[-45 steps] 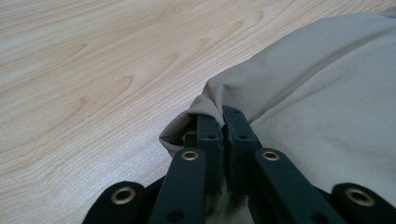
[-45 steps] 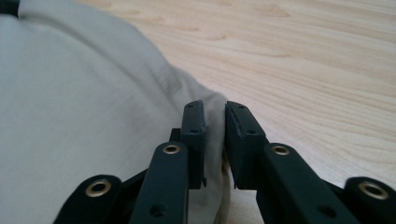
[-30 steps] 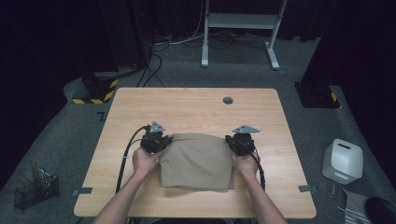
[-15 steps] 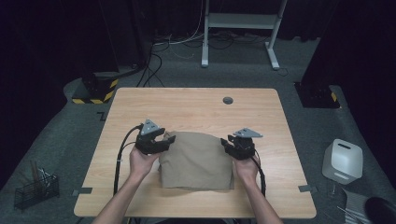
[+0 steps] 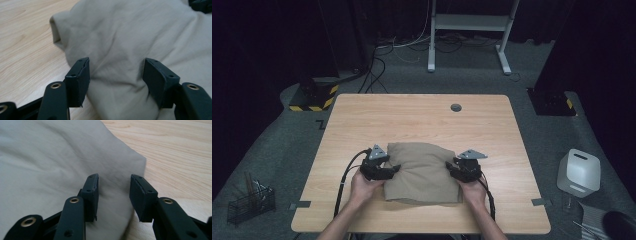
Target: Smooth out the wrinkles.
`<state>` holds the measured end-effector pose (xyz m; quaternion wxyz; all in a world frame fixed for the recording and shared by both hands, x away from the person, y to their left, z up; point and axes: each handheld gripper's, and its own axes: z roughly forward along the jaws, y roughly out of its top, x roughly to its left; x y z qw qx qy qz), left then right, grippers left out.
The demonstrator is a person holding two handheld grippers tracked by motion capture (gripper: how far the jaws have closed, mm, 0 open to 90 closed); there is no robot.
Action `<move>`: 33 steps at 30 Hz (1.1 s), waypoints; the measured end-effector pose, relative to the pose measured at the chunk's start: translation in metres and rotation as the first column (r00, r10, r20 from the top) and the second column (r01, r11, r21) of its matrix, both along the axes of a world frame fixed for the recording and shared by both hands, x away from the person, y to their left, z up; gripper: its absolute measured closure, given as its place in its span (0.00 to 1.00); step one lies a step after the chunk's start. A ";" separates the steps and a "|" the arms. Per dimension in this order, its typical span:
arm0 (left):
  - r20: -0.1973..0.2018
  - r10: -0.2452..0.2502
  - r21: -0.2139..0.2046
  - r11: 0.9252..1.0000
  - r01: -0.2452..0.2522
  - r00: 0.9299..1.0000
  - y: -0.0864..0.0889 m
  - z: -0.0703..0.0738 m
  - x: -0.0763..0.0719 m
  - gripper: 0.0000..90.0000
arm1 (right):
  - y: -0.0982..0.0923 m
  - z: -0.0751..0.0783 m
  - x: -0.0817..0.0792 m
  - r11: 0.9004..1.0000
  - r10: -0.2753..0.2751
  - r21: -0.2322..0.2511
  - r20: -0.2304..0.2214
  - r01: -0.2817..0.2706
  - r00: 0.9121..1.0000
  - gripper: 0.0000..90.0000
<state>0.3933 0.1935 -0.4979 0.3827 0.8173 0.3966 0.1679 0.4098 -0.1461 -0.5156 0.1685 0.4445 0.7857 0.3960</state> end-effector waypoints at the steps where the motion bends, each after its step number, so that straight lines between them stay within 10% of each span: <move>1: 0.000 0.005 0.000 1.000 -0.005 1.000 0.001 0.001 -0.002 0.42 | -0.001 0.000 0.000 1.000 -0.002 -0.008 -0.002 0.002 1.000 0.66; 13: 0.036 -0.033 0.003 0.999 0.032 0.999 -0.002 0.001 -0.042 0.39 | -0.010 0.016 -0.031 1.000 0.016 0.004 0.072 -0.016 0.997 0.62; 21: 0.007 0.016 -0.022 1.000 -0.016 1.000 -0.005 -0.012 -0.024 0.40 | -0.007 0.002 -0.030 0.999 0.030 -0.016 0.035 -0.030 0.999 0.60; 33: -0.024 0.107 -0.051 0.993 -0.108 0.994 -0.011 -0.020 0.014 0.38 | -0.003 -0.006 0.014 0.999 -0.038 -0.034 0.024 0.039 0.999 0.58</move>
